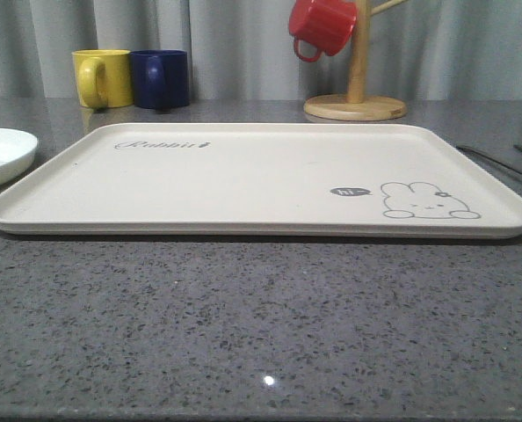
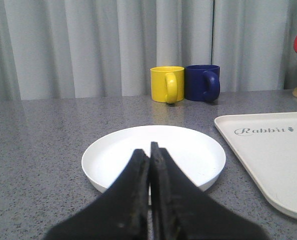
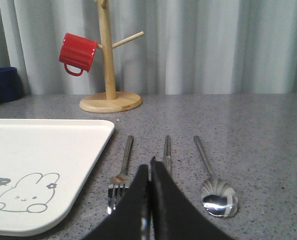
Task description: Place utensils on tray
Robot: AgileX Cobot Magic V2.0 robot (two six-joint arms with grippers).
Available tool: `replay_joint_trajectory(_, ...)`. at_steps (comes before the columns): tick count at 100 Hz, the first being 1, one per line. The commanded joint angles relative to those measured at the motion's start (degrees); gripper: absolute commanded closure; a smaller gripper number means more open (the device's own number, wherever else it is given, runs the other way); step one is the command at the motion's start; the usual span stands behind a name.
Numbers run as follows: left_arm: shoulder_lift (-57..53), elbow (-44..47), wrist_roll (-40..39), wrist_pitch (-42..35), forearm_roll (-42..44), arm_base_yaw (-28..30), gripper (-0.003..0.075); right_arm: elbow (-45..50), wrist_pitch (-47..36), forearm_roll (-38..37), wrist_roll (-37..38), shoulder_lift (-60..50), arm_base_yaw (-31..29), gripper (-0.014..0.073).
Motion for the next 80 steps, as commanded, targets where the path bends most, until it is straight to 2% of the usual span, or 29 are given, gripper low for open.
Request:
replay_joint_trajectory(1, -1.99, 2.45, -0.54, -4.83, -0.03, 0.27, 0.0738, -1.0, -4.82, 0.0, -0.36, -1.29, -0.35, 0.0662)
replay_joint_trajectory(44, -1.99, -0.47, -0.54, -3.56, -0.03, 0.27, 0.0738, -1.0, -4.82, 0.0, -0.36, -1.29, -0.35, 0.0662)
replay_joint_trajectory(80, 6.86, -21.77, -0.54, 12.49, -1.03, 0.27, 0.0738, -1.0, -4.82, 0.0, -0.36, -1.29, -0.35, 0.0662)
